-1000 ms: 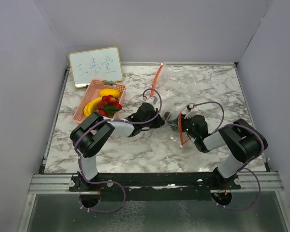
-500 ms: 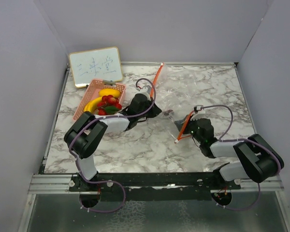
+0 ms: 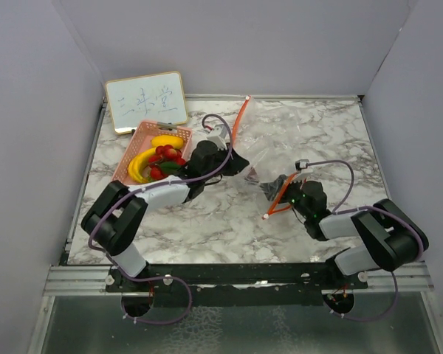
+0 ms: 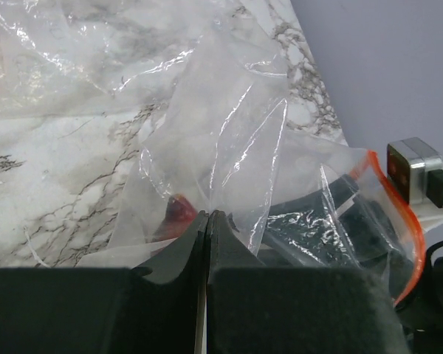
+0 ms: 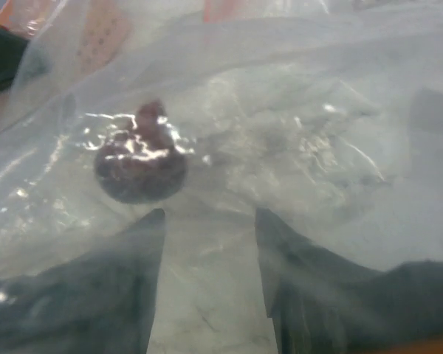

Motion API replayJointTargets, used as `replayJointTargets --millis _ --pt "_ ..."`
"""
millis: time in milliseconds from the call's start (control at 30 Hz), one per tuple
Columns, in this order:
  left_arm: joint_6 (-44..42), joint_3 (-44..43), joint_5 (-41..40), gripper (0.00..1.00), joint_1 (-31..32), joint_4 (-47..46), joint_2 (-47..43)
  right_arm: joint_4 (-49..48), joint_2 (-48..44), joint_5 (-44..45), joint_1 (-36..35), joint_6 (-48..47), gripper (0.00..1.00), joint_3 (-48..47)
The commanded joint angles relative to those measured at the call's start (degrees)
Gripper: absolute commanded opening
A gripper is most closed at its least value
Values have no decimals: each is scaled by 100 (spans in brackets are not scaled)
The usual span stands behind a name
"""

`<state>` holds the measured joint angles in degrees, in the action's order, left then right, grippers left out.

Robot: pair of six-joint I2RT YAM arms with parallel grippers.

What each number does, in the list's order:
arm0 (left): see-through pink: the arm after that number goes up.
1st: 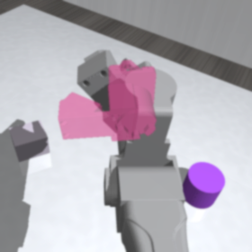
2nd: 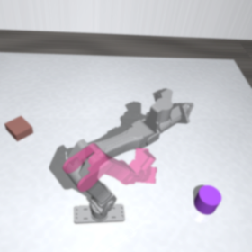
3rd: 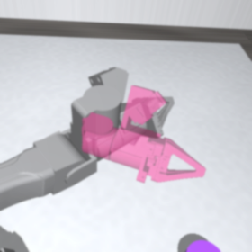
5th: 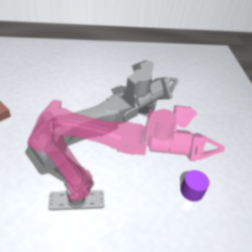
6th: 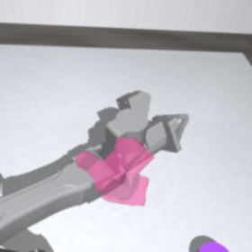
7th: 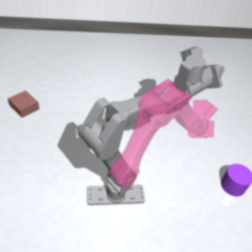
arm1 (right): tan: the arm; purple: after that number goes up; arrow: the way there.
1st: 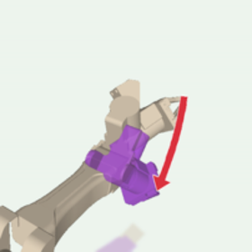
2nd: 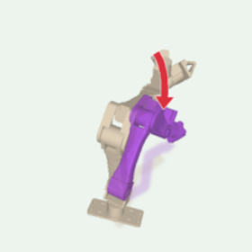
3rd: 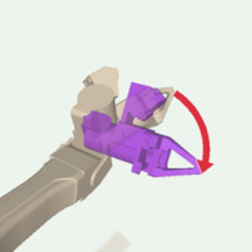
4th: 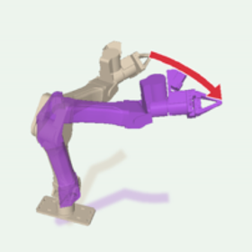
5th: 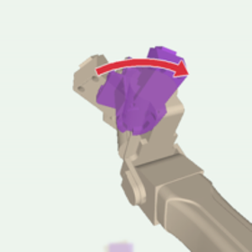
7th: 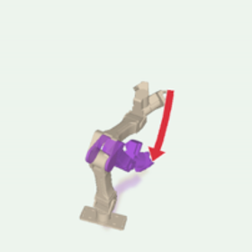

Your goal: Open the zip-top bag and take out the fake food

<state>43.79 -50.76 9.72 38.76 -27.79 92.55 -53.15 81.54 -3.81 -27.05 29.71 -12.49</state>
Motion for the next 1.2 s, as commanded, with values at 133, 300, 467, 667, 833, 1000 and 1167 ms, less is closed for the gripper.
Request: replayJointTargets --millis 133,300,467,667,833,1000,1167 --pt "291 221 309 0 64 -471 690 -1349 429 -839 -31 207 53 194" --pt "124 76 209 0 71 -209 854 -1077 552 -774 -32 99 56 7" --pt "279 206 346 0 79 -515 967 -764 766 -668 -37 -165 62 -141" --pt "290 199 361 0 79 -540 1033 -858 1211 -897 -45 -207 73 -332" --pt "310 194 387 0 81 -580 1171 -759 1548 -1009 -180 -234 80 -608" --pt "374 237 432 0 86 -681 1279 96 1692 -670 -361 -533 82 -940" --pt "382 230 454 0 74 -673 1317 474 1577 -279 -380 -638 72 -875"
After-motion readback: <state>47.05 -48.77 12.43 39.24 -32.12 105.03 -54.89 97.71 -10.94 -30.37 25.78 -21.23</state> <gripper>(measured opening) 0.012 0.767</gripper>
